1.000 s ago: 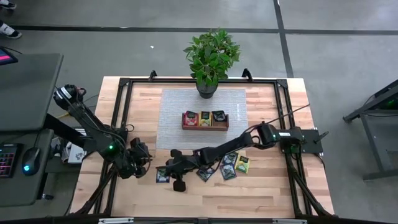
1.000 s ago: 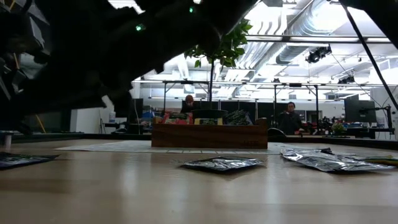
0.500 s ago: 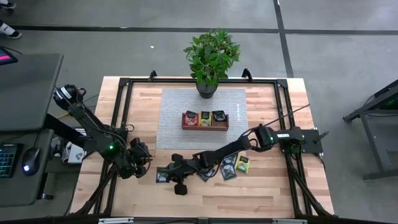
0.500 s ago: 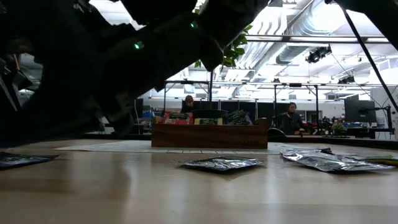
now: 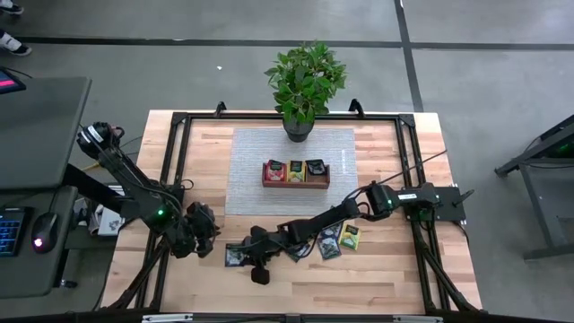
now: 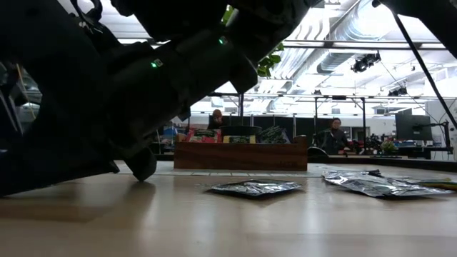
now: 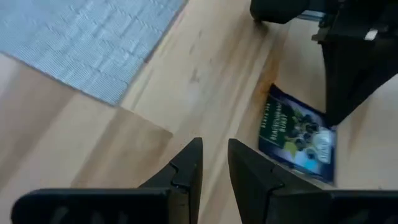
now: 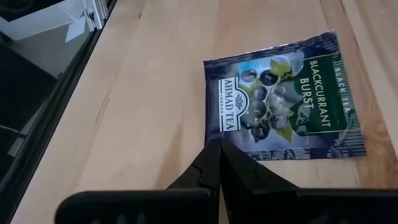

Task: Pick & Place Tea
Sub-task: Put the violet tea bag into the right section of the wooden organizer

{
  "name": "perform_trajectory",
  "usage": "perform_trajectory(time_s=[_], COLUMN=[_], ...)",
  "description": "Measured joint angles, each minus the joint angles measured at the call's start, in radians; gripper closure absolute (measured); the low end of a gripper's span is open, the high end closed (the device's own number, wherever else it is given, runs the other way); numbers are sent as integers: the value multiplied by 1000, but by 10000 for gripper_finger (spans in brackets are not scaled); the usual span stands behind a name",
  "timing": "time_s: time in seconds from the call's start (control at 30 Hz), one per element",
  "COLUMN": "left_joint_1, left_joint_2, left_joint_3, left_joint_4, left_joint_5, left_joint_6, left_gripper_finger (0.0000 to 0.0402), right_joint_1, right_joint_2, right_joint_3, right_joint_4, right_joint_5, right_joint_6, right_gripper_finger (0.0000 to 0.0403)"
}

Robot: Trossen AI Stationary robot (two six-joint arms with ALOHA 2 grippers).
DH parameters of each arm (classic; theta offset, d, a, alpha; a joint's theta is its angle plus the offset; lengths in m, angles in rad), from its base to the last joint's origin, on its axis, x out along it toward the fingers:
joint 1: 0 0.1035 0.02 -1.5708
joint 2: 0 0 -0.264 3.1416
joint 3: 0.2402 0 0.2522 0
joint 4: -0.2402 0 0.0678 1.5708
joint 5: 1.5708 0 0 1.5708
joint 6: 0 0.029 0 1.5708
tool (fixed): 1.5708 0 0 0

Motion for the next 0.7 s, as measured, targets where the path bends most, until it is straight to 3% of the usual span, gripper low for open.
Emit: perform_trajectory(time_s=[0.33,0.7], left_joint_1=[0,0], left_joint_2=[39,75], left_joint_3=[0,-1], left_joint_4=[73,130], left_joint_5=[60,113], left_joint_6=[-145,-255], left_gripper_finger=[320,190], right_joint_1=[-1,1], right_joint_2=[2,2], right_joint_3=[-2,-4], right_joint_4=[-7,-3], right_joint_5=[8,12], right_joint_6=[19,19], right_gripper_finger=[403,403])
